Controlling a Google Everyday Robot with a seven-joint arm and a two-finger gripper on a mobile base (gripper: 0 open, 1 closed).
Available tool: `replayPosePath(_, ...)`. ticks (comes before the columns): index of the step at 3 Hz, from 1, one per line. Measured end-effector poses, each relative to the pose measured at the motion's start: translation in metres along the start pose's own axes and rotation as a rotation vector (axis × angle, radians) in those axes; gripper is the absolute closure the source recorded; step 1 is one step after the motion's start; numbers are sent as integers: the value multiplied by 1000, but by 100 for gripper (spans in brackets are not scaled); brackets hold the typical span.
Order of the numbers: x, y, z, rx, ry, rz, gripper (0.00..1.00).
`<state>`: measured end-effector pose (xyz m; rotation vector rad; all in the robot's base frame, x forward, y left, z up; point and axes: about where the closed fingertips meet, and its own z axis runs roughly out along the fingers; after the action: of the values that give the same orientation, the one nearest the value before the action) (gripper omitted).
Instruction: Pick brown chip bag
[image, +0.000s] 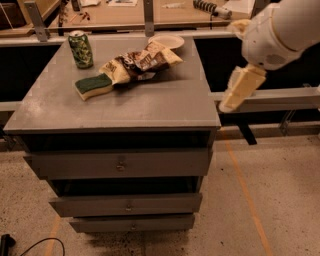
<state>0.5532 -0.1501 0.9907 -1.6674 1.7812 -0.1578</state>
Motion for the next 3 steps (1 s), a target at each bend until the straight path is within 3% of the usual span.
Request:
replayPosePath(1,-26,-55,55,-7,-132,67,0)
replayPosePath(2,-37,-83,61,19,-178,71,0)
replayPosePath(3,-37,-83,60,21,-178,71,0)
